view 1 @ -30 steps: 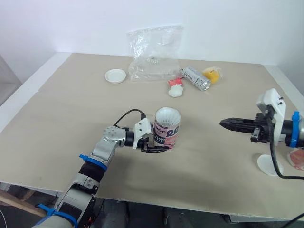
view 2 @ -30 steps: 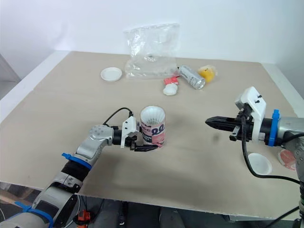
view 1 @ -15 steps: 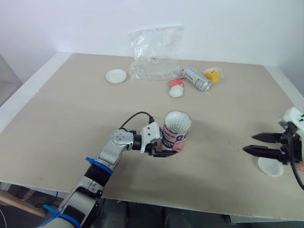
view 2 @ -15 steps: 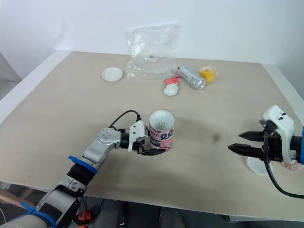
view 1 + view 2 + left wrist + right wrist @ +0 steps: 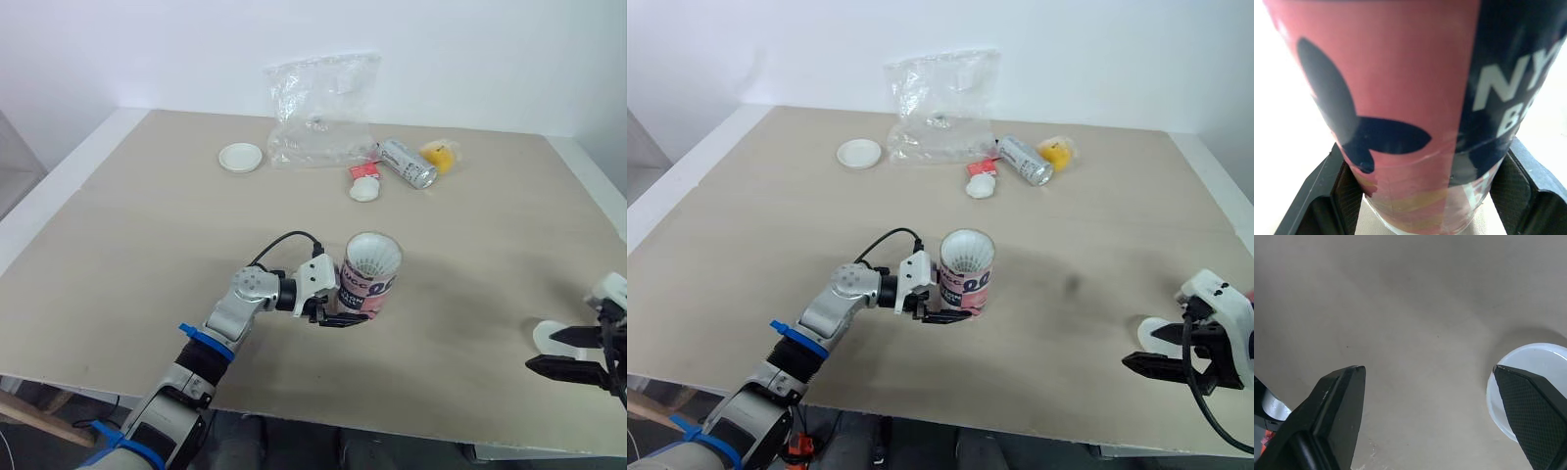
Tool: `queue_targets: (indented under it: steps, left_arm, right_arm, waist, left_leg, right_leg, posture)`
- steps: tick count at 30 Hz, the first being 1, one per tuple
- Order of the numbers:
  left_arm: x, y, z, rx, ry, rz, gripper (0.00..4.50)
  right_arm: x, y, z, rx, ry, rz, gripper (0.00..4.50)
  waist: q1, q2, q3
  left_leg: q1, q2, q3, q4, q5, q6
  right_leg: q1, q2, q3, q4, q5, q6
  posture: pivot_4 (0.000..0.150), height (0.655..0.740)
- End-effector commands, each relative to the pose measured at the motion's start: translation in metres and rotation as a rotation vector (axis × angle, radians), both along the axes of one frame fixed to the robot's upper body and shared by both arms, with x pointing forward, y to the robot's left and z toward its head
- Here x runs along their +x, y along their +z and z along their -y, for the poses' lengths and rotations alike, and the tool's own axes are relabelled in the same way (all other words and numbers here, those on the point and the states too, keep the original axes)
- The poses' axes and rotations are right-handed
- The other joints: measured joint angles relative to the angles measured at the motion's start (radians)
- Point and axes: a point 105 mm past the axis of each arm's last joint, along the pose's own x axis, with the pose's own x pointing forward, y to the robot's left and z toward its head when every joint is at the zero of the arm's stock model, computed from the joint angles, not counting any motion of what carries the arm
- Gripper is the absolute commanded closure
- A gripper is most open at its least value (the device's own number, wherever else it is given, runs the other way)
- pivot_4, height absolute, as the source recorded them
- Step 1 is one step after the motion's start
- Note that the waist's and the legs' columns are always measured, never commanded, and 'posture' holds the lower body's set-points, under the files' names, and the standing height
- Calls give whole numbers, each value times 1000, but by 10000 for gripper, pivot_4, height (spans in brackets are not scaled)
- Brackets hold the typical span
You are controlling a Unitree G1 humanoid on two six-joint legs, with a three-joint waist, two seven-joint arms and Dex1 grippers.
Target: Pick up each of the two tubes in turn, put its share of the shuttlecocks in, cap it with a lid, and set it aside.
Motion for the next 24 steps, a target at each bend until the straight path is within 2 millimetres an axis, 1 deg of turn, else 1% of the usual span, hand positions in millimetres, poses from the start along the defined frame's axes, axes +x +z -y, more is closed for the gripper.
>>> queue_targets:
  steps: [1,10,18,21,24]
  left_arm:
    - [-18,-13,10,43,-81,-50,12652]
    - [-20,-12,12,43,-77,-52,12652]
    - [-20,-10,12,33,-75,-57,12652]
    - [-20,-9,12,31,-73,-58,12652]
    - [-20,-9,12,33,-71,-57,12652]
  right_arm:
    - [3,1,3,-22,4,31,440]
    - [4,-7,2,-48,43,13,440]
    - [6,-20,11,-69,50,-4,440]
    - [9,-22,16,-85,41,9,440]
    - [10,-22,17,-75,39,12,440]
  waist:
    - [0,0,0]
    - [0,0,0]
    - [0,0,0]
    - [0,0,0]
    - [0,0,0]
  left_leg:
    - [0,0,0,0,0,0]
    - [0,0,0,0,0,0]
    - [0,0,0,0,0,0]
    - [0,0,0,0,0,0]
    - [0,0,0,0,0,0]
  right_leg:
    - [0,0,0,0,0,0]
    - [0,0,0,0,0,0]
    - [1,0,0,0,0,0]
    - [1,0,0,0,0,0]
    - [1,0,0,0,0,0]
  posture:
    - [1500,7400]
    - [1500,7400]
    - [1500,7400]
    - [1500,7400]
    - [1500,7400]
